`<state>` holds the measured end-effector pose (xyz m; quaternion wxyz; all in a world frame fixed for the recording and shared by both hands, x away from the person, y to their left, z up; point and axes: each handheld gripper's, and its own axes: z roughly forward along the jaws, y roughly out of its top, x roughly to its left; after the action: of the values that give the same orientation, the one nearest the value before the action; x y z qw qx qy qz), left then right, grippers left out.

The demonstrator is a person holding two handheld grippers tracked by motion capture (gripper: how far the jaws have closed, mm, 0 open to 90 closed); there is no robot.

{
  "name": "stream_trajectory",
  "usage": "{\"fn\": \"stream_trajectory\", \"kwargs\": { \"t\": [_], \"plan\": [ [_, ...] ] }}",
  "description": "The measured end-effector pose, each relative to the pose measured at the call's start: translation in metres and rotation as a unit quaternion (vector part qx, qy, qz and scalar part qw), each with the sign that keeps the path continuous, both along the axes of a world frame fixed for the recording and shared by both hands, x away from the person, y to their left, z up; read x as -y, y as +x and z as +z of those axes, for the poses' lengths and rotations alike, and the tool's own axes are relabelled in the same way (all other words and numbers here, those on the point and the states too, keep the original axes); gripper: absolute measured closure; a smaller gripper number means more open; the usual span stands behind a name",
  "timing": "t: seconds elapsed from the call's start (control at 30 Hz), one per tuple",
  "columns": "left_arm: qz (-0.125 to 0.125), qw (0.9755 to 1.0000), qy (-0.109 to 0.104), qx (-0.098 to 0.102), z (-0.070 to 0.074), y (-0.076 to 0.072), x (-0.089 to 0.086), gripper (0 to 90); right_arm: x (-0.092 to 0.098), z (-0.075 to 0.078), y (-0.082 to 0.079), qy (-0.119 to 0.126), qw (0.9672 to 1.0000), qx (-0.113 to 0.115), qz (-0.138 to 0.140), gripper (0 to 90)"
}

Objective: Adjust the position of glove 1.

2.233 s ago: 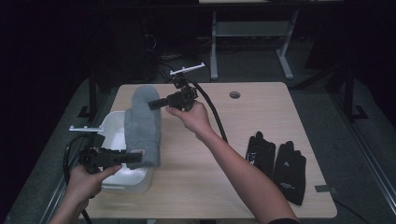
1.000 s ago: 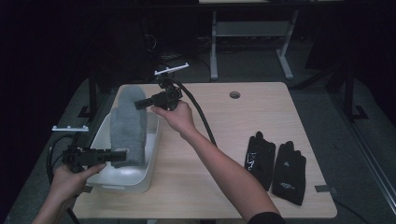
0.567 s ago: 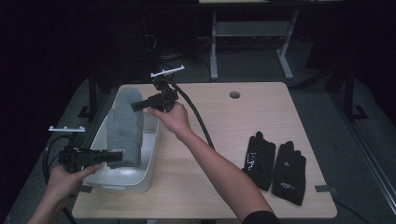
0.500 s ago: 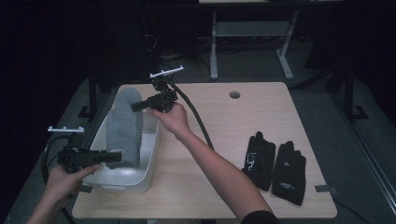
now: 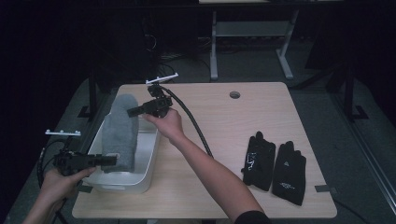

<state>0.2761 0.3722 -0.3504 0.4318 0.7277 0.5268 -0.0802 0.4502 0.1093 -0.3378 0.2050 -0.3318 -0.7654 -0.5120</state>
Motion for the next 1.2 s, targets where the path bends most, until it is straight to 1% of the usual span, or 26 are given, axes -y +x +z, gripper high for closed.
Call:
{"fn": "stream_trajectory", "kwargs": {
  "t": [0.1,0.2,0.33,0.53,0.57,0.7,0.87,0.9,0.97,1.0,1.03,1.13,1.2],
  "plan": [
    [0.0,1.0,0.003,-0.005,-0.004,0.001,-0.002,46.5,-0.003,-0.007,0.001,0.004,1.0,-0.007,-0.002,74.4],
    [-0.003,0.9999,0.006,-0.011,-0.008,0.002,-0.003,46.5,-0.004,-0.013,0.001,0.004,0.9999,-0.01,-0.005,74.4],
    [-0.006,0.9998,0.013,-0.016,-0.012,0.004,-0.003,46.5,-0.004,-0.021,0.001,0.002,0.9998,-0.019,-0.01,74.5],
    [-0.007,0.9994,0.019,-0.026,-0.018,0.006,-0.003,46.5,-0.004,-0.03,0.0,-0.003,0.9997,-0.022,-0.014,74.6],
    [-0.012,0.9993,0.024,-0.025,-0.019,0.007,-0.004,46.5,-0.004,-0.031,0.0,-0.005,0.9996,-0.023,-0.014,74.5],
    [-0.012,0.999,0.028,-0.032,-0.021,0.007,-0.004,46.4,-0.004,-0.038,-0.001,-0.013,0.9995,-0.026,-0.014,74.6],
    [-0.023,0.9979,0.046,-0.038,-0.025,0.009,-0.002,46.3,-0.002,-0.044,-0.004,-0.018,0.9993,-0.027,-0.017,74.6],
    [-0.022,0.9981,0.044,-0.037,-0.026,0.009,-0.001,46.3,-0.001,-0.045,-0.005,-0.015,0.9993,-0.028,-0.018,74.5],
    [-0.024,0.9978,0.048,-0.04,-0.027,0.009,0.0,46.3,0.0,-0.046,-0.005,-0.018,0.9993,-0.028,-0.016,74.5],
    [-0.029,0.997,0.057,-0.043,-0.029,0.009,0.0,46.2,0.001,-0.049,-0.006,-0.021,0.9992,-0.031,-0.016,74.5],
    [-0.026,0.997,0.057,-0.046,-0.03,0.009,0.001,46.1,0.001,-0.049,-0.006,-0.022,0.9992,-0.03,-0.015,74.5],
    [-0.031,0.9962,0.065,-0.048,-0.032,0.01,0.002,46.0,0.002,-0.053,-0.007,-0.027,0.9991,-0.031,-0.013,74.5],
    [-0.03,0.996,0.068,-0.05,-0.032,0.011,0.003,46.0,0.002,-0.054,-0.007,-0.026,0.9991,-0.03,-0.014,74.5]
  ]
}}
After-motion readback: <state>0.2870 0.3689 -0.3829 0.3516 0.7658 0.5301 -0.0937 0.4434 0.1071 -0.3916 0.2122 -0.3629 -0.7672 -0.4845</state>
